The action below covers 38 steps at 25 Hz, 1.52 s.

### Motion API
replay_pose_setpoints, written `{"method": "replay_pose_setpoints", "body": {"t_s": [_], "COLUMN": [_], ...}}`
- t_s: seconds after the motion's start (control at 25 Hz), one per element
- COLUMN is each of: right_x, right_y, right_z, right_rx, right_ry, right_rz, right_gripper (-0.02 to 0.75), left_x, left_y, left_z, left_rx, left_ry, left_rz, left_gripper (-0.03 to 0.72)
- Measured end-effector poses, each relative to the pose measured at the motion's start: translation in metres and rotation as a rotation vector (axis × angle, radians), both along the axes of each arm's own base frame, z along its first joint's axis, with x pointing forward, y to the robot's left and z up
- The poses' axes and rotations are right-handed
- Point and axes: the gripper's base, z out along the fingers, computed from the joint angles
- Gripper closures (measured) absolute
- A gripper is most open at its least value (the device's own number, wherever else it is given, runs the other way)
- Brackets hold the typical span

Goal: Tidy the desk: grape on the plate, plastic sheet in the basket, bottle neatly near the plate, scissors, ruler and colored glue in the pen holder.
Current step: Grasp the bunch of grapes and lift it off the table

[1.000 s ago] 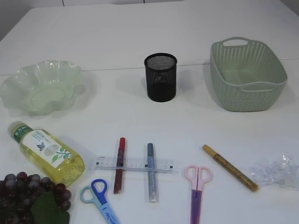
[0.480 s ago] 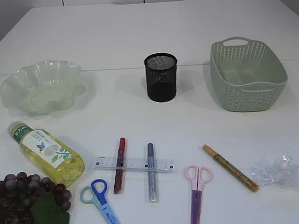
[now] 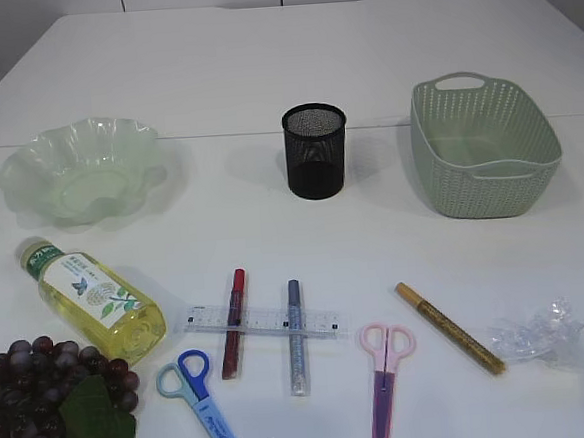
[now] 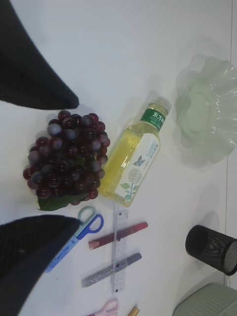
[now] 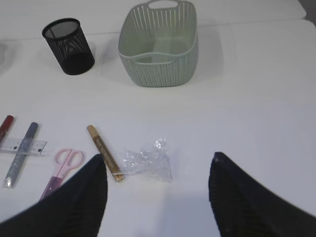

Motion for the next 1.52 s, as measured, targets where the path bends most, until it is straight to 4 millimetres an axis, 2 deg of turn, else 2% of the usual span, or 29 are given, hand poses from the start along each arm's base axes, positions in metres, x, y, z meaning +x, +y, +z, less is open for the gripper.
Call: {"method": "replay_pose_setpoints", "body": {"t_s": [0.16,0.4,0.68,0.8,1.04,1.32,1.52], "right_x": [0.030,0.083,0.134,0.150,0.161,0.162,0.163], "right_y": [-0.004,-0.010,-0.009,-0.005,0.009,0.015,0.015], "right_z": [0.001,0.027,0.057,0.054,0.041,0.041,0.041], "right_rx": [0.009,0.012,0.013,0.018,0.008,0.000,0.001], "right_ry": [0.089,0.121,0.194,0.273,0.365,0.357,0.353], "right_rz": [-0.009,-0.025,0.012,0.044,0.126,0.162,0.161], "right_gripper": [0.234,0.236,0.236,0.236,0.236,0.236,0.236], "left_x": [0.041,0.093,0.133,0.143,0.155,0.171,0.179], "left_y": [-0.005,-0.011,-0.018,-0.019,-0.014,-0.013,-0.015], "left_z": [-0.002,-0.010,-0.004,-0.004,-0.018,-0.035,-0.051], "left_rx": [-0.036,-0.052,-0.040,-0.008,-0.002,-0.069,-0.072], "left_ry": [0.070,0.213,0.440,0.556,0.675,0.749,0.835], "left_rz": [0.009,0.023,-0.003,-0.019,0.089,0.244,0.257], "left_gripper": [0.200,0.200,0.200,0.200,0.200,0.200,0.151]}}
